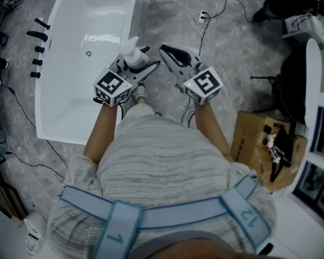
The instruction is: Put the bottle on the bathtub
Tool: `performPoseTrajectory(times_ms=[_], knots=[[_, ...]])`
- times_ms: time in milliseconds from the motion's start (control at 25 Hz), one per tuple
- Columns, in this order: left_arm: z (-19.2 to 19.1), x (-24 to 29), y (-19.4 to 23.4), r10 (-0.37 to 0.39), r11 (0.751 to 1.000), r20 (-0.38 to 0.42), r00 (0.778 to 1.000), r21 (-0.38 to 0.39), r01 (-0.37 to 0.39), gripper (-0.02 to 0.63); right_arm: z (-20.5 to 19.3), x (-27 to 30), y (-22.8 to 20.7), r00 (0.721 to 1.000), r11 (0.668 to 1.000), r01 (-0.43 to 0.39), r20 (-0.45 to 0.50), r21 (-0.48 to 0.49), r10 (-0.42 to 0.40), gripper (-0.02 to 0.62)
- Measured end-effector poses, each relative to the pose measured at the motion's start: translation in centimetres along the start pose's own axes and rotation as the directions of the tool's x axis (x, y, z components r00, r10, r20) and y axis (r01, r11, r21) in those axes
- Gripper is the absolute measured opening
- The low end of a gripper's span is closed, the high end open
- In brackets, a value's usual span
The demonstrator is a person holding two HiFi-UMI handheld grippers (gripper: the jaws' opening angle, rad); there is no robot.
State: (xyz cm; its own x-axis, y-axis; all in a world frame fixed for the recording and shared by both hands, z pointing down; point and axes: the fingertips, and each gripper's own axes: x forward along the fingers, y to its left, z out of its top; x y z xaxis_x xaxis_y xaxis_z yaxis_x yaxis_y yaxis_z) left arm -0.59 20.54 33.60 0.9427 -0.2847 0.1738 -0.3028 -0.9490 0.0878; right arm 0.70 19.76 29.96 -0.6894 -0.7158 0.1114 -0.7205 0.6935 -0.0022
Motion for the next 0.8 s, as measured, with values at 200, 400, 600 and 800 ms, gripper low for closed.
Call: performPoseTrajectory(times_ms=[200,400,600,800], knots=[[0.3,1.4,5.2,-0.012,1.000,-0.019,1.000,0.004,0.013,0.239,-0.3,3.8,-3.6,1.000,1.000,0.020,-0.017,0.018,-0.020,0.005],[0.6,1.7,10.2,-0.029,1.000,-0.025,0.999,0.006,0.029,0.239,-0.2,7.7,-6.7,0.998,0.998,0.053,-0.031,0.017,-0.052,0.005],[0.6,1.9,13.8,-0.058,0.998,-0.031,0.998,0.022,0.058,0.239,-0.1,10.3,-8.9,0.994,0.994,0.105,-0.036,0.038,-0.103,0.005],[0.9,2.8,16.3,-0.067,0.997,-0.025,0.997,0.021,0.068,0.239,0.5,12.5,-9.9,0.995,0.996,0.086,-0.048,-0.006,-0.086,0.005]])
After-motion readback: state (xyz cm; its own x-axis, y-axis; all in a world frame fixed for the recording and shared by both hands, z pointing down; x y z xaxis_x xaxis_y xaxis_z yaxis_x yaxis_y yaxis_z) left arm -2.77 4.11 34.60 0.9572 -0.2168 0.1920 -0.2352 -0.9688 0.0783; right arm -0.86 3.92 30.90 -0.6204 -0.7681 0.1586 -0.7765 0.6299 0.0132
